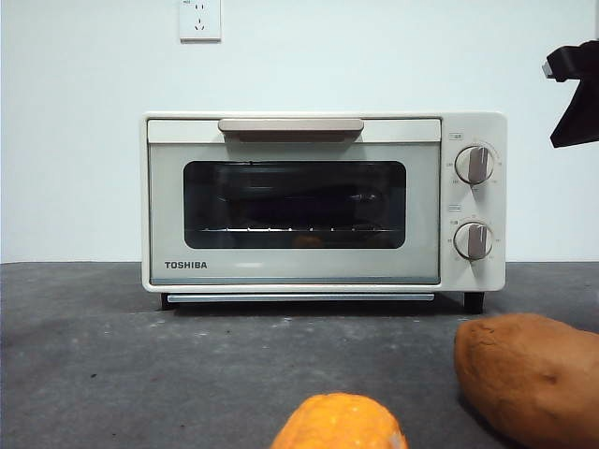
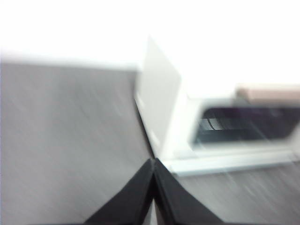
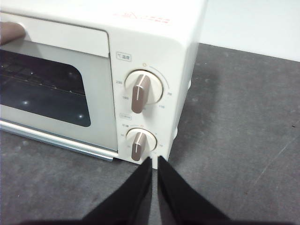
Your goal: Take the eggplant from the table,put the eggplant in the oven
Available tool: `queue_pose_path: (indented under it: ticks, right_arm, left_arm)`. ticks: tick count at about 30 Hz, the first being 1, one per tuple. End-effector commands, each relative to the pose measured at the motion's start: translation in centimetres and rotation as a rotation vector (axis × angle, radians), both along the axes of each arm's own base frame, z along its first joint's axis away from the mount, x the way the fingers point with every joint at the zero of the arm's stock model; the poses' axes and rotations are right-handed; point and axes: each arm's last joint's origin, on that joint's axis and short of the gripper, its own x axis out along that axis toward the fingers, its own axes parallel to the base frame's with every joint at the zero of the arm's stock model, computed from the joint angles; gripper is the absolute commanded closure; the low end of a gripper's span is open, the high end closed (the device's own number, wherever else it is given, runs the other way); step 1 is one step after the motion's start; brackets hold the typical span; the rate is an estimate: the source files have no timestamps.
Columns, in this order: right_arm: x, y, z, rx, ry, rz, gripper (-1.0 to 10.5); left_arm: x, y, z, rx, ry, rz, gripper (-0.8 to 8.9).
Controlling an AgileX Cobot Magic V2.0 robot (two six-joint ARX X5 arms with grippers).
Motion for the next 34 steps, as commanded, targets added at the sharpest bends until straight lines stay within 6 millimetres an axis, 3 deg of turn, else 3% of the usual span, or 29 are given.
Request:
queue_pose_path:
  ticks: [1, 6, 20, 34]
  right_arm:
    - [0.1, 0.1, 0.2, 0.013, -0.009, -0.002, 9.4]
    - [0.1, 0.1, 0.2, 0.013, -0.009, -0.002, 9.4]
    - [-0.1, 0.0, 0.4, 0.018, -0.022, -0.002, 9.4]
    - [-0.1, 0.0, 0.4, 0.018, -0.022, -0.002, 9.4]
  left_arm:
    - [-0.7, 0.6, -2.0, 0.066, -0.064, 0.077, 8.07]
    - [-0.6, 1.3, -5.1, 0.081, -0.072, 0.165, 8.07]
    - [0.5, 1.7, -10.1, 0.095, 0.084, 0.205, 8.07]
    - [0.7, 1.7, -9.8, 0.09, 0.027, 0.207, 8.07]
